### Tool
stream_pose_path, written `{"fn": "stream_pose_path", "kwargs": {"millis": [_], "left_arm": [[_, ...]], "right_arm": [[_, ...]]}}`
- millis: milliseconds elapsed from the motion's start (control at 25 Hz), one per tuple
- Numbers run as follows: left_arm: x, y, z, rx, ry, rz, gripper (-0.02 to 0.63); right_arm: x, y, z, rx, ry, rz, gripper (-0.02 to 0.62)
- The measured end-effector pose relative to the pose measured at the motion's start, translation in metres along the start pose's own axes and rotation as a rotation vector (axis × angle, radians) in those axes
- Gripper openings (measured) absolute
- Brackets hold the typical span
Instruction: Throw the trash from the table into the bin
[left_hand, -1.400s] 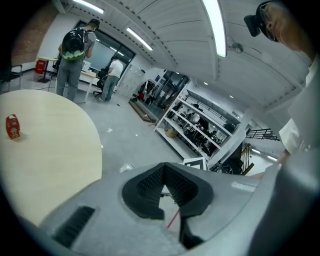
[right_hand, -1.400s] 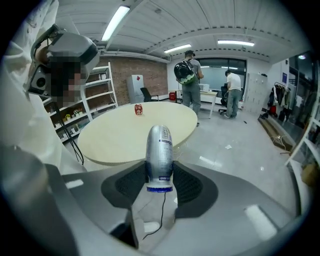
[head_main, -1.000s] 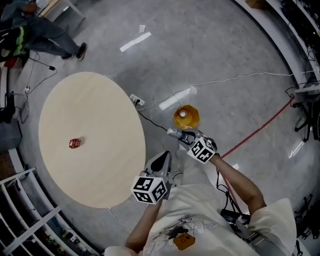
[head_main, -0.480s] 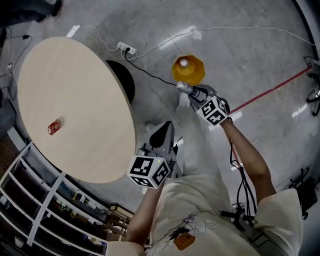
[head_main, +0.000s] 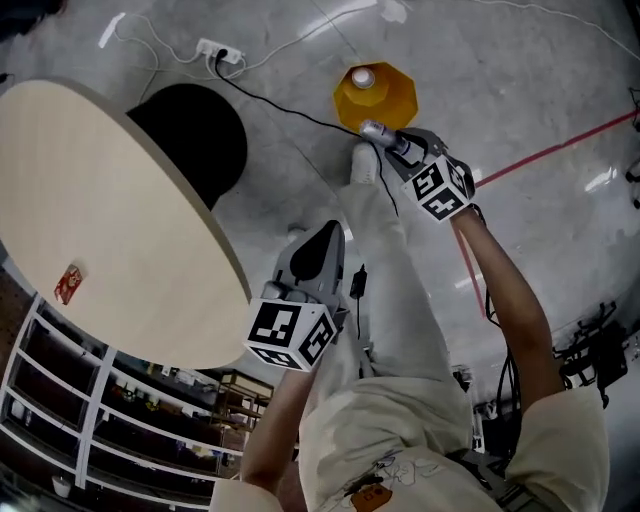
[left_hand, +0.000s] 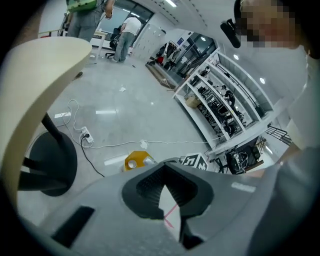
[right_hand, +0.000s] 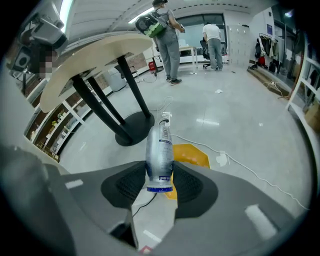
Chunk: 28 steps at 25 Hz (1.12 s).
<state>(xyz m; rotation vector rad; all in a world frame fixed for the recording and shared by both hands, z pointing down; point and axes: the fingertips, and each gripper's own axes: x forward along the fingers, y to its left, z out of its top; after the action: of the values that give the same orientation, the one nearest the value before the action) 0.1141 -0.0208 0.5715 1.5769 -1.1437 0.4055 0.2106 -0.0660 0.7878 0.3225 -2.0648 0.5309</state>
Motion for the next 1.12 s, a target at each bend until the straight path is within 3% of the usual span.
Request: {"fn": "stream_pose_path", "kwargs": {"millis": [480,840,1120], "left_arm": [[0.138,0.084,-0.043,0.034,0.046,0.052,0.003],[0.250,0.145,-0.091,0.103,0.135,0.099,0.003],[0.291,0.160,-0.098,0.130,0.151,0.126,0.003]], "right_arm": [[0.099,-0.029,-0.076,-0.024,0.111,0.041,0.178],[0.148,-0.049,-0.092,0.070,0.091,0.002,0.179],[0.154,-0.053,-0.104,0.163,0.072,-0.001,0.183]]}}
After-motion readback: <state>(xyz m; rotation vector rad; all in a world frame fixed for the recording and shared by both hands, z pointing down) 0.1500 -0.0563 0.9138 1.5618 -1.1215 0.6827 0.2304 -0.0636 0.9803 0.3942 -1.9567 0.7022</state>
